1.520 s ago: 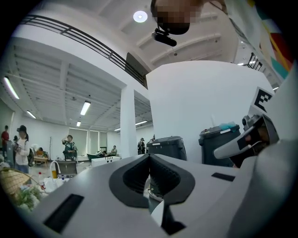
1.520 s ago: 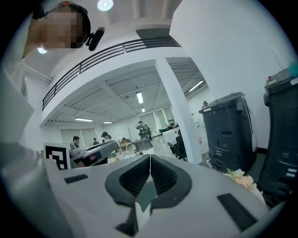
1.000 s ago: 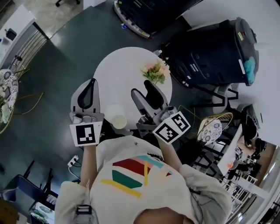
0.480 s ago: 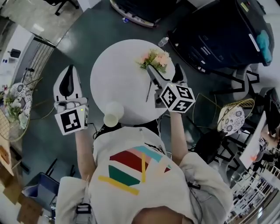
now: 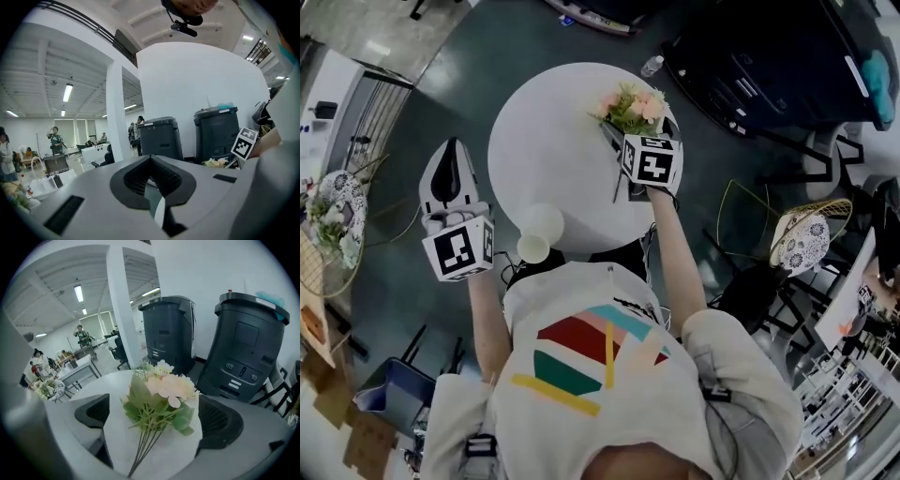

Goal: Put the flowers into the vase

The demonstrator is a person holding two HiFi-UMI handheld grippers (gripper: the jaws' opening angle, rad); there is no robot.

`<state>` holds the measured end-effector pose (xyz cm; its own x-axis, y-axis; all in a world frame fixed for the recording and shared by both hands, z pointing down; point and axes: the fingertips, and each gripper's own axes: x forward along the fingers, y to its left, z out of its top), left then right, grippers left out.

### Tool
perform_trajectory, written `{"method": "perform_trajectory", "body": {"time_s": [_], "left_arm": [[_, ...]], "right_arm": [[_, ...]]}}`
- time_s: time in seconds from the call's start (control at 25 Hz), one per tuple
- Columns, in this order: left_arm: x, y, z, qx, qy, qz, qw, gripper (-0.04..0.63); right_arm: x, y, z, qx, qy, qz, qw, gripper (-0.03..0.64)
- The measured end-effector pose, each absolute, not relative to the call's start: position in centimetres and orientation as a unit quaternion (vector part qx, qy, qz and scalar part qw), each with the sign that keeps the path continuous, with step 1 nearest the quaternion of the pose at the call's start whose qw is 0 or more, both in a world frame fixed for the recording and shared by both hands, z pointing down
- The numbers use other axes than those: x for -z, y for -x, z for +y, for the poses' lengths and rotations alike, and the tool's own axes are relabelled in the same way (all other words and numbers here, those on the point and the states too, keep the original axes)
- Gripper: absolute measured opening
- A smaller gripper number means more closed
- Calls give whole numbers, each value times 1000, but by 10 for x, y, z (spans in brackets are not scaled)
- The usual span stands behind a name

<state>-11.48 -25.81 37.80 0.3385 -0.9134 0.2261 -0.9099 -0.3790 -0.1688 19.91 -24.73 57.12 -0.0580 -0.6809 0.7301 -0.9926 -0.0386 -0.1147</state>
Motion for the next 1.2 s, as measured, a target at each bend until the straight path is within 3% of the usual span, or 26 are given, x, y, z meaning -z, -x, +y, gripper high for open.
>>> {"method": "perform_trajectory", "body": {"time_s": [0.28,0.52,1.0,1.2], "left_arm": [[-396,147,-258,133,797,589,-31,6],[-399,177,-250,128,777,614,-48,6],[-409,182,-236,118,770,622,-78,6],[-407,180,-236,114,771,622,-77,6]], "right_arm": [[-618,-207,-260,-434,-630,-606,218,571],[-630,-203,-269,-379,-615,-617,313,571],[-638,-195,-261,-426,-578,-630,296,561],[-641,-196,-255,-404,-551,-651,332,535]]}}
